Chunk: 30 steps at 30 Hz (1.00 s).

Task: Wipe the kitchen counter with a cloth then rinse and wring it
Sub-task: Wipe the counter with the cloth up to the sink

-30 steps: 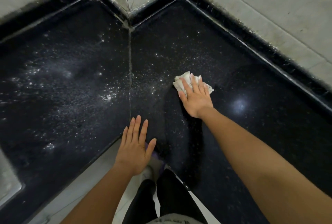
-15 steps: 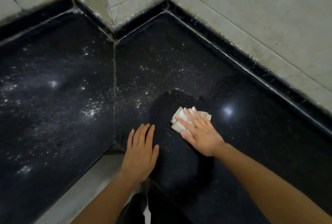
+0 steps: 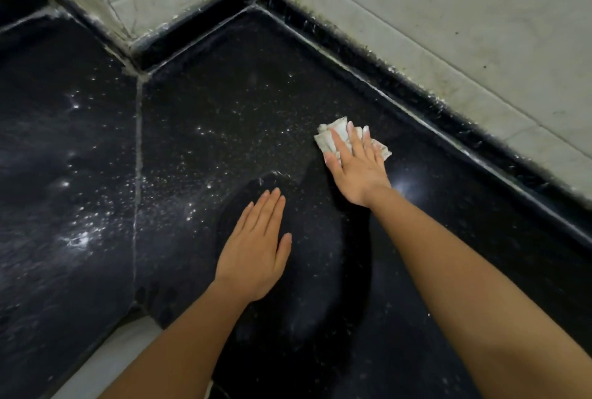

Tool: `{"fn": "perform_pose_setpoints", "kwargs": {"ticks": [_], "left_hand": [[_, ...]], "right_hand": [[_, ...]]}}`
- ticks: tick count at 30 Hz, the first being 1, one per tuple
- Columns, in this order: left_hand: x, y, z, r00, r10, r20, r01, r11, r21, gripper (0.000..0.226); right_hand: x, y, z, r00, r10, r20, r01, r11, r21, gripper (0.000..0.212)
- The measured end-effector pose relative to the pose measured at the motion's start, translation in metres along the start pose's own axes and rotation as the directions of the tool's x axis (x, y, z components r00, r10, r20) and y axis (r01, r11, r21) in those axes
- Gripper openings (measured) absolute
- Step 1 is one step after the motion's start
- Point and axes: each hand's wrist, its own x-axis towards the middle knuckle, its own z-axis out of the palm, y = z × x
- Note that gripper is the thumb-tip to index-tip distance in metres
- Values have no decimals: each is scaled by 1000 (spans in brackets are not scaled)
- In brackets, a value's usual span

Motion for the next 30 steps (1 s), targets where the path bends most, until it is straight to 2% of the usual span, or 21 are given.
{"fn": "perform_pose_setpoints", "kwargs": {"ticks": [2,4,7,10,12,15,19,21,22,26,30], "left_hand": [[0,1,-1,1000,0,11,0,1000,-5,60],[0,0,-2,1000,-5,28,6,1000,-8,61],[0,0,-4,999,-14,48,15,1000,-16,62],[0,0,-5,999,-12,52,14,999,-37,63],[0,0,-5,999,-12,49,14,998,-54,63],[0,0,-4,998,-6,62,10,999,-53,63],[1,1,-4,998,-10,61,13,998,-57,62],[2,1,-4,998,-9,58,12,998,-57,61],[2,2,-4,998,-9,58,13,998,-56,61],[3,2,-6,998,-13,61,17,998,-62,62],[3,2,-7,998,-9,60,14,997,-77,62]], "right_hand": [[-20,-2,10,999,-40,-2,40,999,10,55],[-54,-1,22,989,-144,6,145,989,-20,55],[-108,13,32,958,-273,94,278,959,-54,53],[-128,43,25,944,-282,173,302,947,-107,50],[-117,63,15,967,-204,152,225,965,-135,51],[-77,84,-2,998,7,58,-1,994,-109,57],[-9,75,-23,952,305,-25,-304,952,38,58],[21,47,-24,932,363,-24,-359,929,91,58],[31,28,-22,941,337,-13,-335,938,93,58],[38,-43,-4,997,74,10,-75,993,93,56],[17,-49,5,987,-150,58,148,989,25,54]]}}
